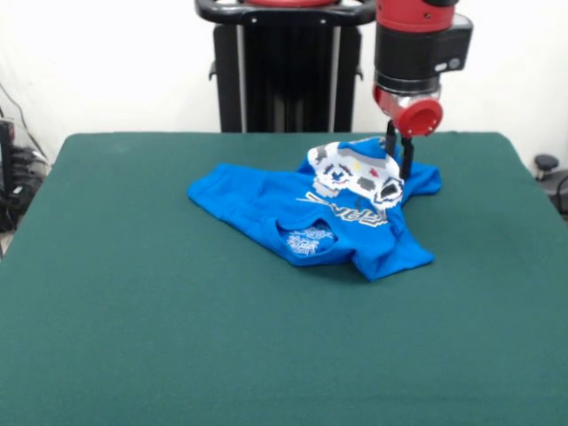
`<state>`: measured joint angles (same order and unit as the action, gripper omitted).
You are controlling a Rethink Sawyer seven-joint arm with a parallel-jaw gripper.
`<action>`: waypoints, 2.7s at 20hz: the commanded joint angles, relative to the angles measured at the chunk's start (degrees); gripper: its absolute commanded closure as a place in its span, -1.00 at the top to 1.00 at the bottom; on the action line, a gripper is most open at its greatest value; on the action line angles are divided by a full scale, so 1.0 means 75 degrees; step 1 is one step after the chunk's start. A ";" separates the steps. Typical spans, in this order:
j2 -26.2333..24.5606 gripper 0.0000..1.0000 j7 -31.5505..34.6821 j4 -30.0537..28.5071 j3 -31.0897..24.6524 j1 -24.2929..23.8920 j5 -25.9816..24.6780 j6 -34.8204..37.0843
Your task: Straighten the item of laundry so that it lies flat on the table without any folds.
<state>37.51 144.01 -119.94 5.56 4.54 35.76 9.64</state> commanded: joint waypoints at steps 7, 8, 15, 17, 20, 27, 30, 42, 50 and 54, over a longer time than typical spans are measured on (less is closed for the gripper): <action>-0.0547 1.00 0.1376 -0.0145 -0.1128 -0.0083 0.0341 0.0190; -0.0529 1.00 0.1384 -0.0226 -0.1175 -0.0094 0.0326 0.0118; -0.0322 1.00 0.1556 -0.0550 -0.1460 -0.0041 0.0373 0.0076; -0.0392 1.00 0.1582 -0.0529 -0.1434 0.0007 0.0360 0.0015; -0.0683 1.00 0.1486 -0.0516 -0.1600 -0.0199 0.0238 -0.0385; -0.0885 1.00 0.1415 -0.0535 -0.1643 -0.0324 0.0089 -0.0623; -0.1270 1.00 0.1421 -0.0370 -0.1455 -0.0263 0.0019 -0.0937; -0.1583 -1.00 0.0980 -0.0476 -0.2493 -0.1515 -0.0902 -0.1206; -0.1157 -1.00 0.1154 -0.0544 -0.2517 -0.1441 -0.0861 -0.0634; -0.1038 -1.00 0.1261 -0.0771 -0.2869 -0.1710 -0.0788 -0.0538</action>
<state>28.77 144.01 -123.14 -7.11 -7.13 29.56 2.36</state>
